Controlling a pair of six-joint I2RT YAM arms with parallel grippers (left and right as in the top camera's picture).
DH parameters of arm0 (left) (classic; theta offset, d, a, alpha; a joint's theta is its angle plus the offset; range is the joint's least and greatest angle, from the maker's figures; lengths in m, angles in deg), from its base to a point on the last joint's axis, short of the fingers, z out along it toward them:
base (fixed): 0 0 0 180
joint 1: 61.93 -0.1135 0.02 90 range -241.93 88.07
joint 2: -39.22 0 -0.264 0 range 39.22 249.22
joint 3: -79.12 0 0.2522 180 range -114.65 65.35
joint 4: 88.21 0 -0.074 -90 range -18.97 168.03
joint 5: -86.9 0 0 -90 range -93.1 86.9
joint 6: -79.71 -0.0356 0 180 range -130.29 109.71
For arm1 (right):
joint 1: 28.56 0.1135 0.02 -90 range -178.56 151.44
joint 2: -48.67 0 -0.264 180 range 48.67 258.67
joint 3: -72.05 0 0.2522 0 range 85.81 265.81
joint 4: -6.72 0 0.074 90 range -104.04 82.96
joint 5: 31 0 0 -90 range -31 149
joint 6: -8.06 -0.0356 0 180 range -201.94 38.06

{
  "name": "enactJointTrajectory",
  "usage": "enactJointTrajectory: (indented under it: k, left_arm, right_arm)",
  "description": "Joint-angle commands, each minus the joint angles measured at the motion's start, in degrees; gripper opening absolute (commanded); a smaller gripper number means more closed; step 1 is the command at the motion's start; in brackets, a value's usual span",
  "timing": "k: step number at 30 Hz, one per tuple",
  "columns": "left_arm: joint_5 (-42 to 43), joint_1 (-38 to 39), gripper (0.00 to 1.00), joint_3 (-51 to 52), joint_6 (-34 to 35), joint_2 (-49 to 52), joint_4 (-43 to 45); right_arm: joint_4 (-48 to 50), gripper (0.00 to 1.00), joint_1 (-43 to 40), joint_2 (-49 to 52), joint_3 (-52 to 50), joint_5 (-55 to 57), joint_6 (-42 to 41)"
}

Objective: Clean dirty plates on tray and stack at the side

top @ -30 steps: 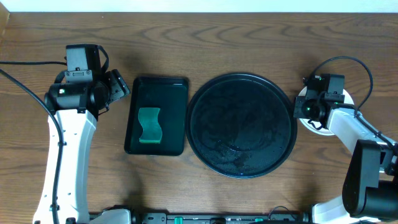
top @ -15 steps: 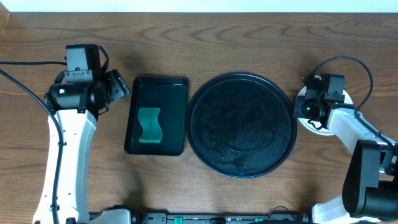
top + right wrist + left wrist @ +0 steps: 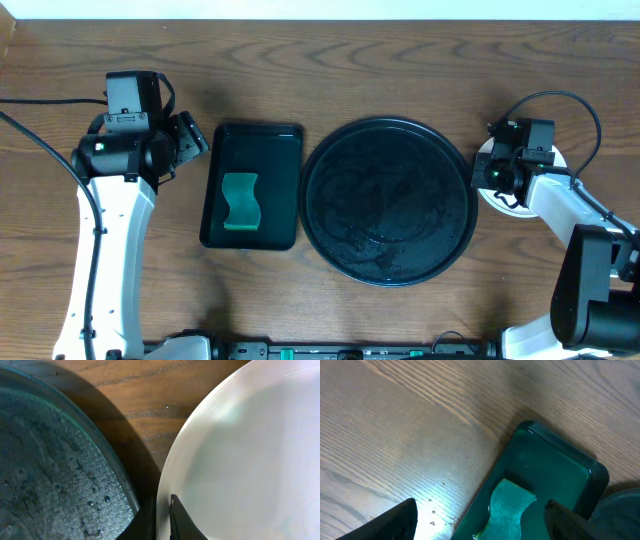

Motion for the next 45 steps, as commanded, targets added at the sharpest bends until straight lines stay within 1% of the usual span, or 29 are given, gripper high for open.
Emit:
enactJointTrajectory:
  k: [1,7,14,17,19,24,26,27,28,29,45]
  left_arm:
    - [-0.9,-0.2,0.81,-0.7,0.7,0.0,-0.1]
    - [-0.9,-0.2,0.81,-0.7,0.7,0.0,-0.1]
    - [-0.9,-0.2,0.81,-0.7,0.7,0.0,-0.1]
    - [-0.9,-0.2,0.81,-0.7,0.7,0.0,-0.1]
    - [-0.9,-0.2,0.81,-0.7,0.7,0.0,-0.1]
    - [-0.9,-0.2,0.81,-0.7,0.7,0.0,-0.1]
    - [-0.9,-0.2,0.81,-0.7,0.7,0.0,-0.1]
    - [-0.9,-0.2,0.81,-0.7,0.7,0.0,-0.1]
    - [-0.9,-0.2,0.81,-0.7,0.7,0.0,-0.1]
    - [-0.9,-0.2,0.81,-0.7,0.7,0.0,-0.1]
    - [-0.9,-0.2,0.81,-0.7,0.7,0.0,-0.1]
  right_arm:
    - [0.2,0.08,0.3,0.7,0.6,-3.8,-1.9]
    - [0.7,0.10,0.3,0.7,0.6,-5.4,-1.8]
    - [0.0,0.40,-1.2,-0.9,0.6,-5.4,-1.4]
    - [-2.1,0.60,-1.6,-4.6,0.7,-5.2,-1.4]
    - [-3.7,0.64,-1.3,-8.5,0.7,-4.7,-1.4]
    - [-8.0,0.67,0.7,-17.6,0.7,0.8,0.6]
    - [-8.9,0.73,1.7,-19.9,0.6,3.3,1.0]
    - [-9.2,0.78,2.1,-20.6,0.6,4.1,1.0]
    - [-9.2,0.92,2.3,-21.0,0.6,4.6,1.0]
    - [-9.2,0.99,2.3,-21.1,0.6,4.7,1.0]
    - [-9.2,0.99,2.3,-20.3,0.6,4.7,1.1]
